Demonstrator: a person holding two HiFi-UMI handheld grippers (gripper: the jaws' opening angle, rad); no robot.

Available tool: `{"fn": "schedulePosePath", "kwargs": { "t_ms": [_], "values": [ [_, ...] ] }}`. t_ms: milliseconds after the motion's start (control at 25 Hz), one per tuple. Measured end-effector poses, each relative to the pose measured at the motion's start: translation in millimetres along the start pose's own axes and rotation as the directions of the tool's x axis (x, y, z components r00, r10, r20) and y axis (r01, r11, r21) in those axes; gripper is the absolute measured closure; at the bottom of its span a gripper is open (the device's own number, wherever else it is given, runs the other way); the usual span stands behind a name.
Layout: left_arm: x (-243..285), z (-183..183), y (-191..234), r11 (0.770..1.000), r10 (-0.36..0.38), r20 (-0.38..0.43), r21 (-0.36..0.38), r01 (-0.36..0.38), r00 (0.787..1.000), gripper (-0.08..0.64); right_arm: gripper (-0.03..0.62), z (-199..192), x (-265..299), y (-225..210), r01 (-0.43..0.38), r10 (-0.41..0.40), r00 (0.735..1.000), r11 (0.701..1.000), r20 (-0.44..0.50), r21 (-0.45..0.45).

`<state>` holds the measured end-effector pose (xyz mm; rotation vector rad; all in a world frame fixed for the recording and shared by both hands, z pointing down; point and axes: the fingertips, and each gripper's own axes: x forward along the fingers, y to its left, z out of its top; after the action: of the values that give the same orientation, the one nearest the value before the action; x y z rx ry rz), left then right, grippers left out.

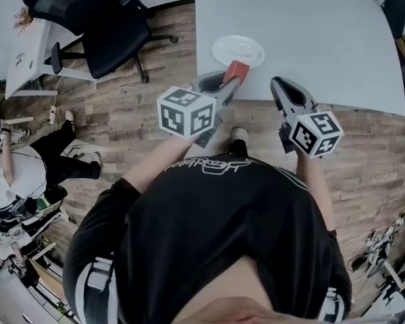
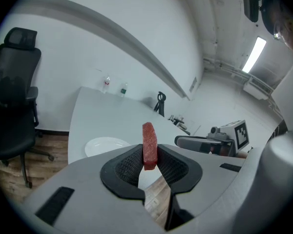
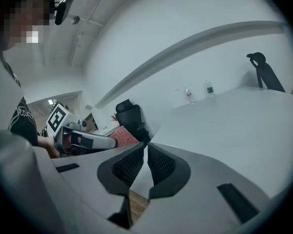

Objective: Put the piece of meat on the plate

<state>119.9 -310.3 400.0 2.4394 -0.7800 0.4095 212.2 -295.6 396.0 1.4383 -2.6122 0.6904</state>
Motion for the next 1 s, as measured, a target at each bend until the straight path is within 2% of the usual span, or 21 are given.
{"fn": "schedulePosePath", "kwargs": {
  "t_ms": [200, 640, 1000],
  "values": [
    [24, 14, 10, 0.999, 0.029, 0.000, -0.014, -0.029, 1.000, 0.471, 0.566, 11, 12, -24, -0.027, 0.027, 1.000, 1.000, -0.015, 0.000],
    [58, 17, 35, 0.996, 0.078, -0.031, -0.035, -0.079, 0.996, 0.471, 0.566, 10, 40, -57, -0.063, 0.064, 0.996, 0.998, -0.057, 0.013],
    [98, -6, 84, 0.993, 0.112, -0.098, -0.036, -0.116, 0.989, 0.471, 0.566, -12, 82, -86, -0.076, 0.080, 0.989, 0.997, -0.123, 0.032]
  ]
}}
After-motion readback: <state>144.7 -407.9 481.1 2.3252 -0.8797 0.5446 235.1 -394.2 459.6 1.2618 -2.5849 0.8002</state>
